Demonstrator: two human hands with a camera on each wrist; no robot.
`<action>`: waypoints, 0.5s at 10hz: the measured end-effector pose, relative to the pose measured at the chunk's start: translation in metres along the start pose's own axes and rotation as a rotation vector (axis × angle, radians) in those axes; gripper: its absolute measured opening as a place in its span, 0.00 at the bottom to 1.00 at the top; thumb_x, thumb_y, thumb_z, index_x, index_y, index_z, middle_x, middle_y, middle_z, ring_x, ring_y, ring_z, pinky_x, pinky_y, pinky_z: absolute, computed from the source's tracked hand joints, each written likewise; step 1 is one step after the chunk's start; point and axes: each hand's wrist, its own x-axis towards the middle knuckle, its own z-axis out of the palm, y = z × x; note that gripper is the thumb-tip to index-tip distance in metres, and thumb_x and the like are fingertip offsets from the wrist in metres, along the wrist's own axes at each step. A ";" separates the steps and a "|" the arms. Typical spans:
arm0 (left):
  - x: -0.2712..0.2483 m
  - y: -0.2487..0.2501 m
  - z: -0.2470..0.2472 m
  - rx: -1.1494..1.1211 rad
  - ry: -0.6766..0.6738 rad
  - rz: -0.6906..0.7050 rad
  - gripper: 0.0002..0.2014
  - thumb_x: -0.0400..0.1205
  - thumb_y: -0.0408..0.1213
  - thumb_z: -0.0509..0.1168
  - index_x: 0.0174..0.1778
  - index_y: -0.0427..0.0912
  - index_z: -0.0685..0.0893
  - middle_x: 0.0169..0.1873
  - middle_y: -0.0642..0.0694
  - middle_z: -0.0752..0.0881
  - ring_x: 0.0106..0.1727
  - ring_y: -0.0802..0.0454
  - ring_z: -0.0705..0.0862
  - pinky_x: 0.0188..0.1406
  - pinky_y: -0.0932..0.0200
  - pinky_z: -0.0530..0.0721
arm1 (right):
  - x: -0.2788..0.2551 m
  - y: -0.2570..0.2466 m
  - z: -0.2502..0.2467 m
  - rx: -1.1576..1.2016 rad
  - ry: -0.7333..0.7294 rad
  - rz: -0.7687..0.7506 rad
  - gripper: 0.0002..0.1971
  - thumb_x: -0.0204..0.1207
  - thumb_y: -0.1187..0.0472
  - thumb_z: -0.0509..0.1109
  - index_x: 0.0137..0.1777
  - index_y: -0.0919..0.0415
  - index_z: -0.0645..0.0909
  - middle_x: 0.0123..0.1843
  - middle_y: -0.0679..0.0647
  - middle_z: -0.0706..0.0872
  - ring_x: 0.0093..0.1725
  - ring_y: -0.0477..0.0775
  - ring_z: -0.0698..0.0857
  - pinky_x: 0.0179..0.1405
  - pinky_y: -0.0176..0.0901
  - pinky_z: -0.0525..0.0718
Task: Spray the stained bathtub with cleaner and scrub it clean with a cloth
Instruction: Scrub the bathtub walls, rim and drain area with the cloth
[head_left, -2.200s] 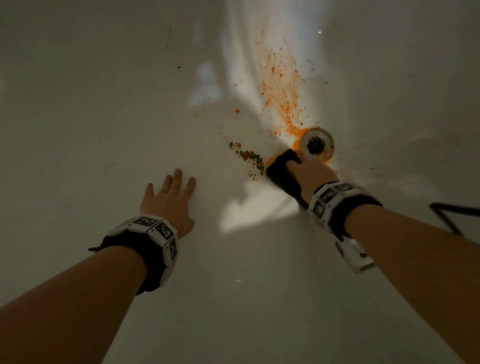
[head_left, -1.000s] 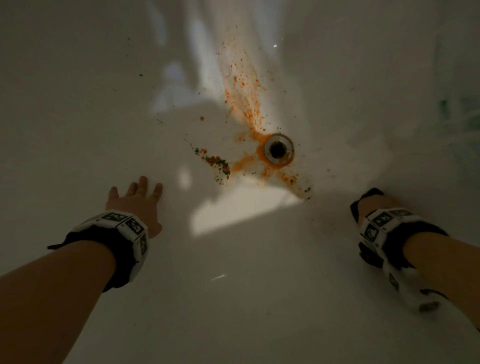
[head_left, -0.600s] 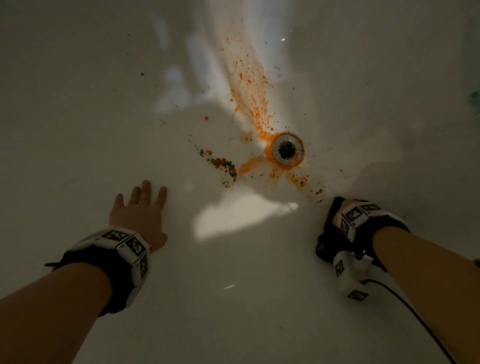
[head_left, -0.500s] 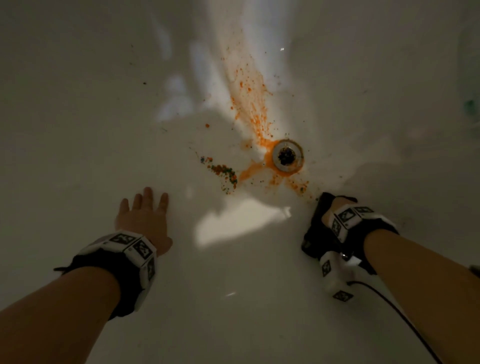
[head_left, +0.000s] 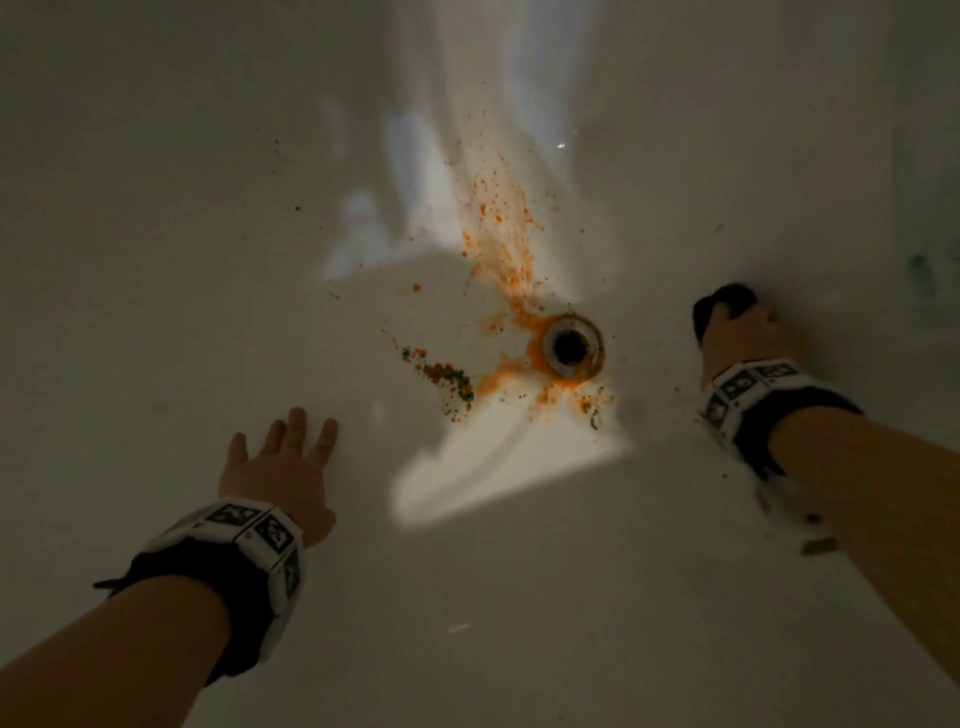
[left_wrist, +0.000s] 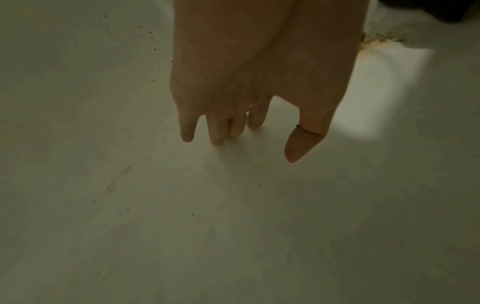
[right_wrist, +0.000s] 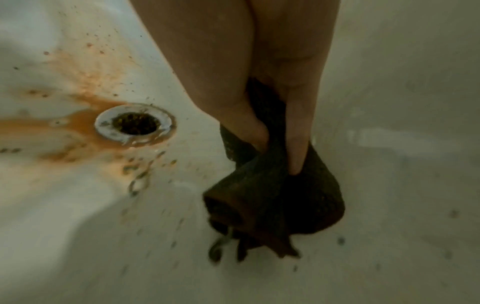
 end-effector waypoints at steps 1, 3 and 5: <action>-0.002 -0.001 0.002 -0.001 0.003 0.009 0.44 0.82 0.54 0.56 0.80 0.51 0.28 0.81 0.44 0.31 0.84 0.48 0.40 0.82 0.42 0.43 | -0.004 -0.014 0.032 0.119 -0.122 -0.087 0.20 0.85 0.63 0.52 0.75 0.70 0.64 0.73 0.70 0.69 0.71 0.70 0.70 0.66 0.57 0.69; -0.013 -0.004 -0.020 0.007 -0.056 0.032 0.39 0.84 0.52 0.55 0.82 0.55 0.35 0.82 0.48 0.36 0.84 0.50 0.45 0.81 0.41 0.46 | -0.052 -0.024 0.022 0.243 -0.191 -0.243 0.19 0.79 0.63 0.63 0.69 0.62 0.68 0.65 0.64 0.76 0.62 0.66 0.79 0.57 0.51 0.78; -0.091 0.047 -0.080 -0.653 0.223 0.227 0.30 0.85 0.47 0.59 0.82 0.50 0.58 0.80 0.48 0.63 0.79 0.49 0.65 0.76 0.58 0.62 | -0.100 0.016 -0.059 0.610 -0.085 -0.470 0.17 0.76 0.63 0.62 0.65 0.57 0.70 0.60 0.58 0.78 0.62 0.61 0.78 0.59 0.45 0.74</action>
